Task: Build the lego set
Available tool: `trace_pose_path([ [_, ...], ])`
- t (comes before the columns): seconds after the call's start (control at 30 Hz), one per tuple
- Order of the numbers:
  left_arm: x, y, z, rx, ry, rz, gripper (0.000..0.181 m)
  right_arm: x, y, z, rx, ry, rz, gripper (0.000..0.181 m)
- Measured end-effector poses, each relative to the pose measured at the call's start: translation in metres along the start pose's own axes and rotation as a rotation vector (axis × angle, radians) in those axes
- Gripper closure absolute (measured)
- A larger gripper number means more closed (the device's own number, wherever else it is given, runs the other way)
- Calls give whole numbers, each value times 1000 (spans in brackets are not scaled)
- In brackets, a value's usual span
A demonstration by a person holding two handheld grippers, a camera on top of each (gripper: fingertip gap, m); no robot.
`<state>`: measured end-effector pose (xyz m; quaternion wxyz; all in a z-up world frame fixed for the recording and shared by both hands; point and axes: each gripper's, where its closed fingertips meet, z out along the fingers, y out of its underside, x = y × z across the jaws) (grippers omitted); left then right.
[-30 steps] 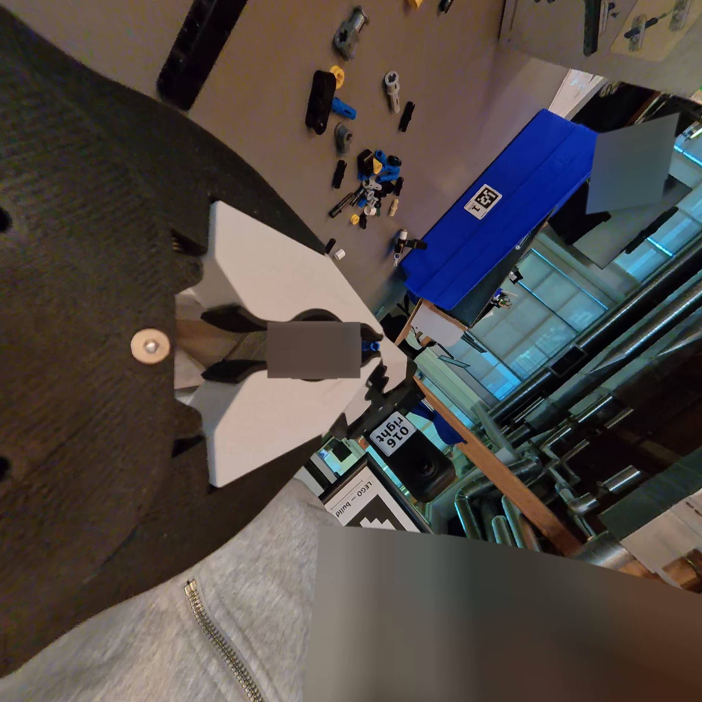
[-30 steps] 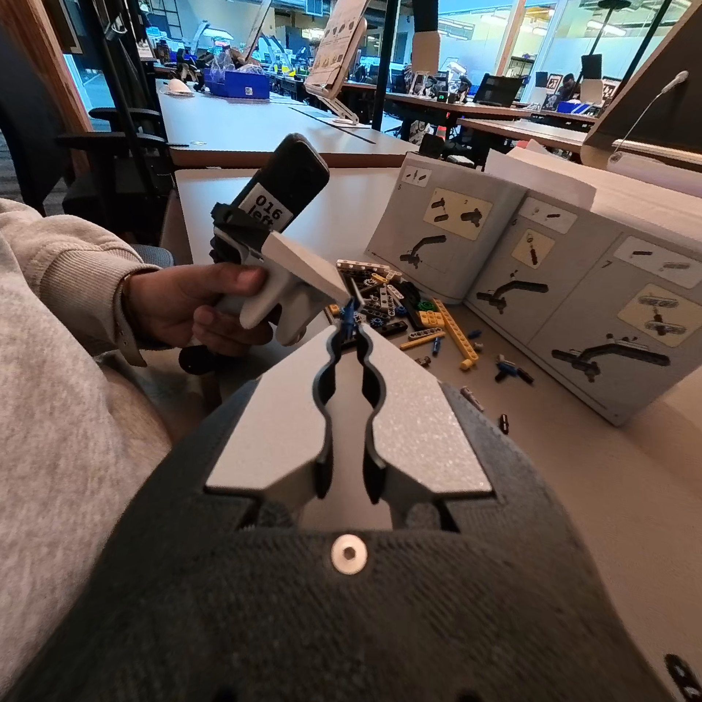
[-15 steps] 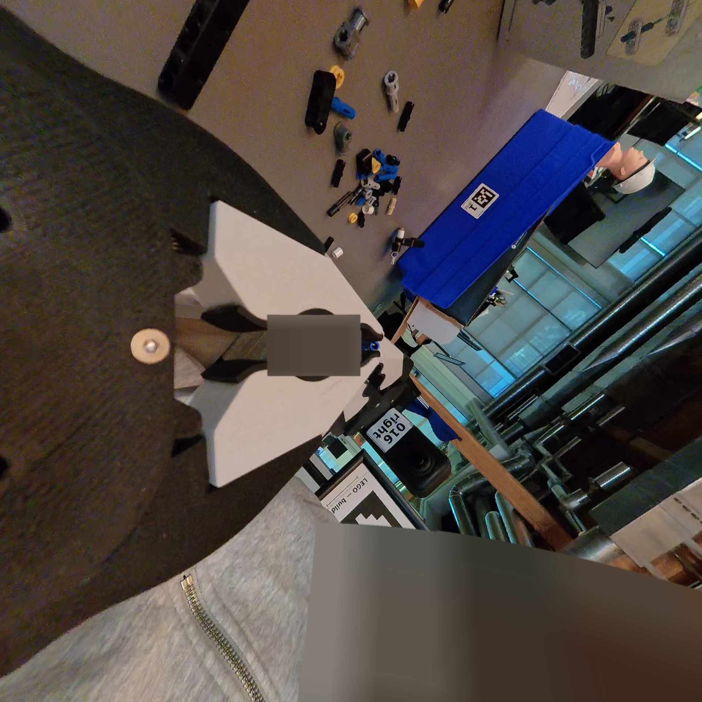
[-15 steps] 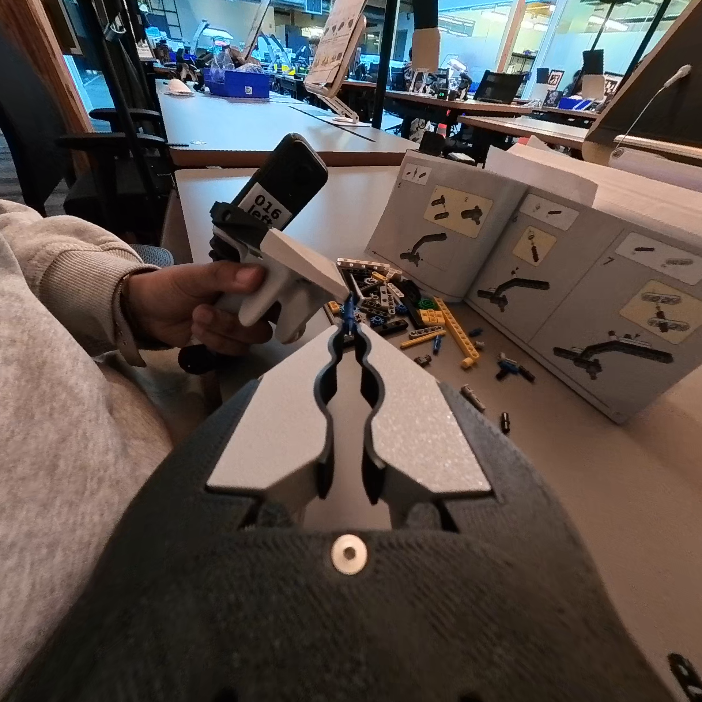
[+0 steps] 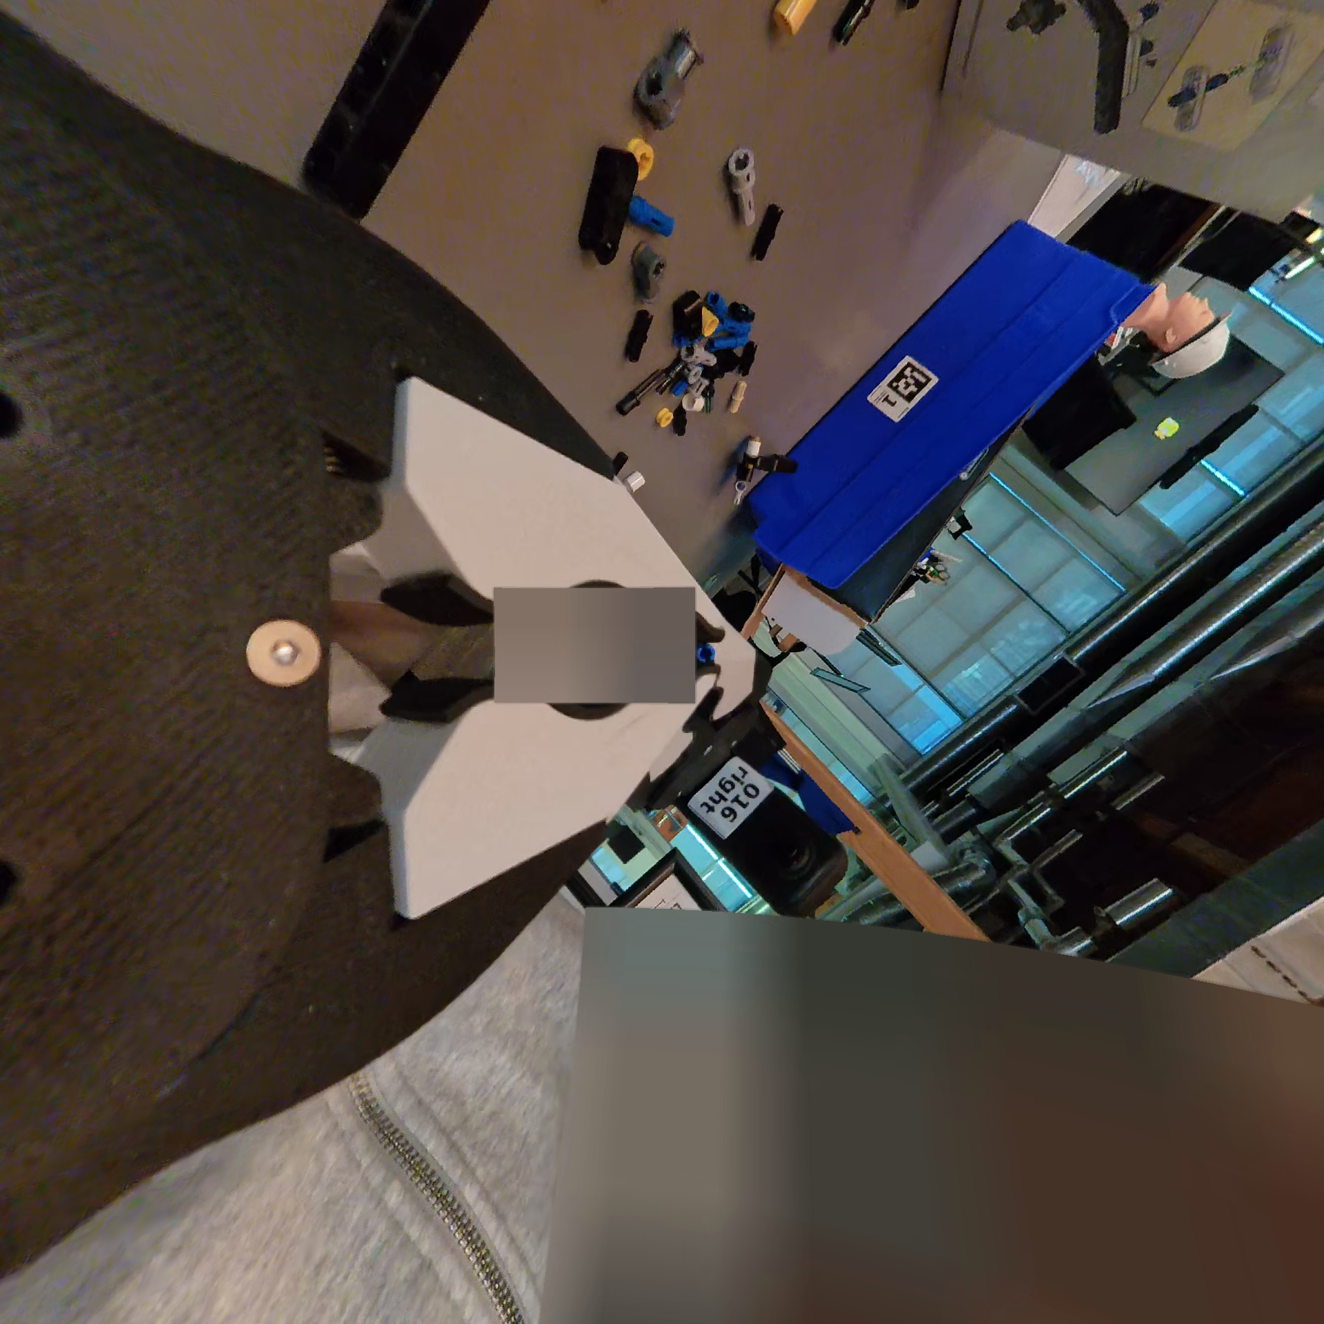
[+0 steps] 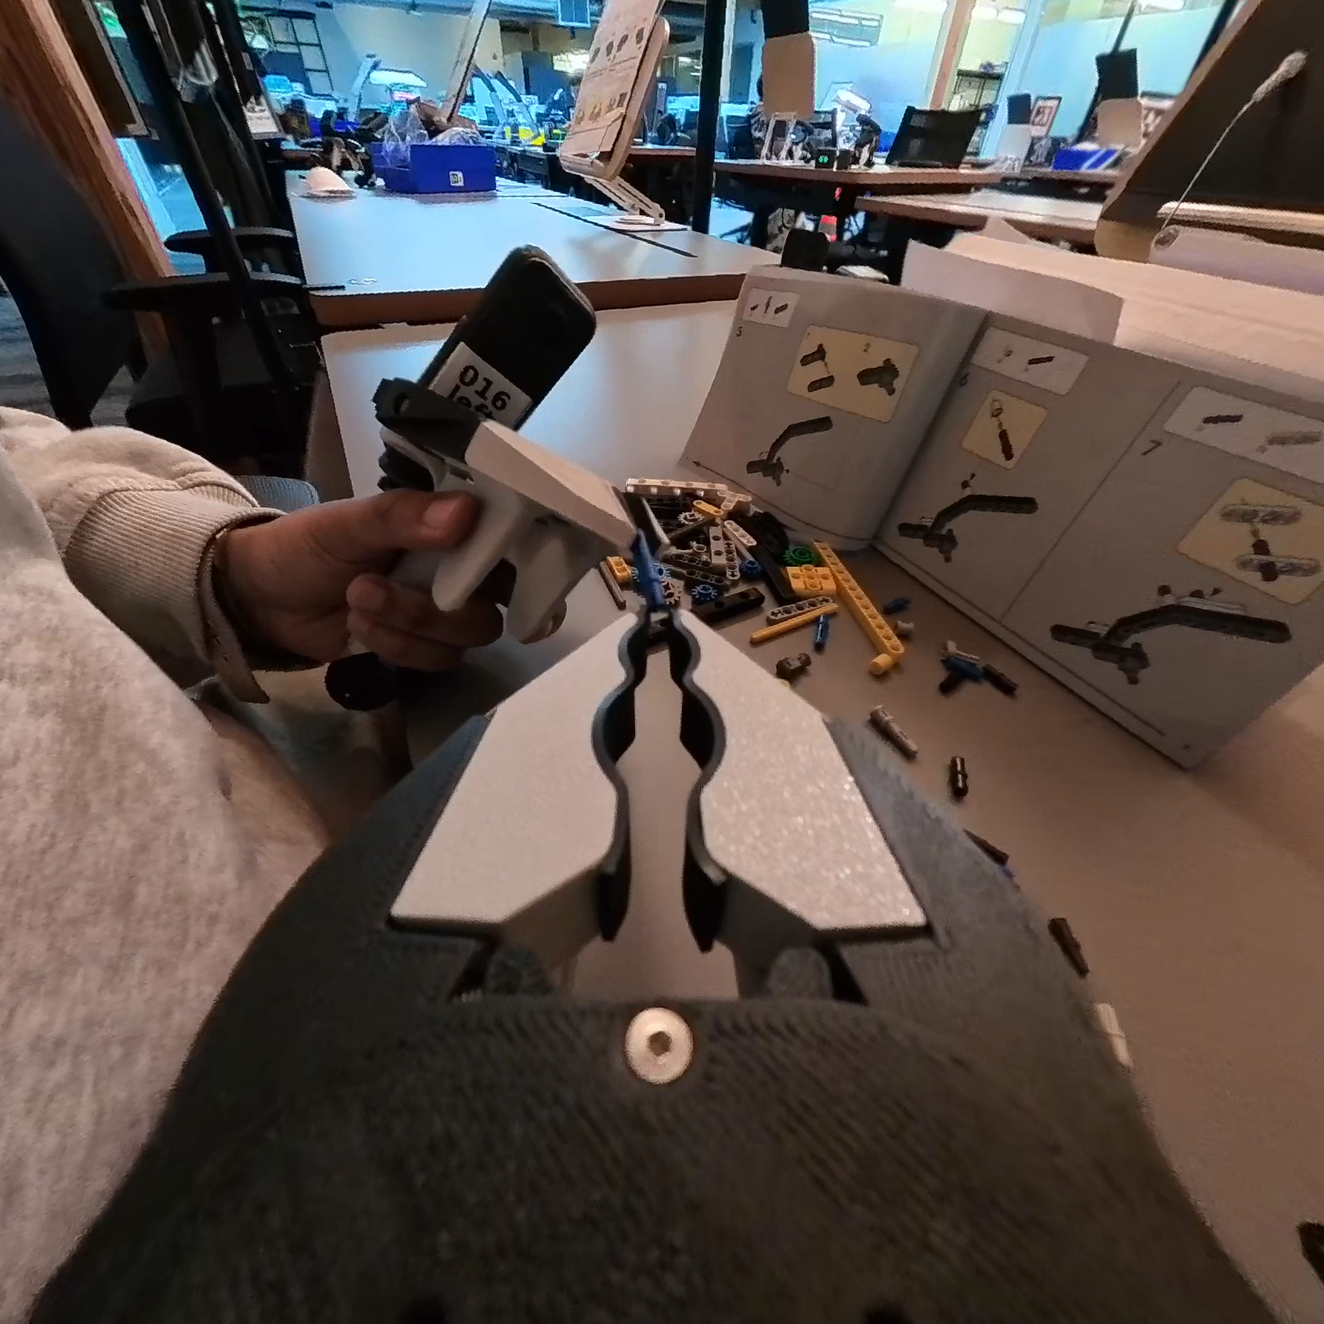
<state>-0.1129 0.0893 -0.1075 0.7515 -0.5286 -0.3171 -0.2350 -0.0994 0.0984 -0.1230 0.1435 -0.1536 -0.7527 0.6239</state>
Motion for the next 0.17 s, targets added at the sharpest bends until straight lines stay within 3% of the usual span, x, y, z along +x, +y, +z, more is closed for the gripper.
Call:
trace_pose_path([
  [0.17, -1, -3, -1, 13, 8, -21, 179, 9, 1, 7, -3, 8, 45, 181],
])
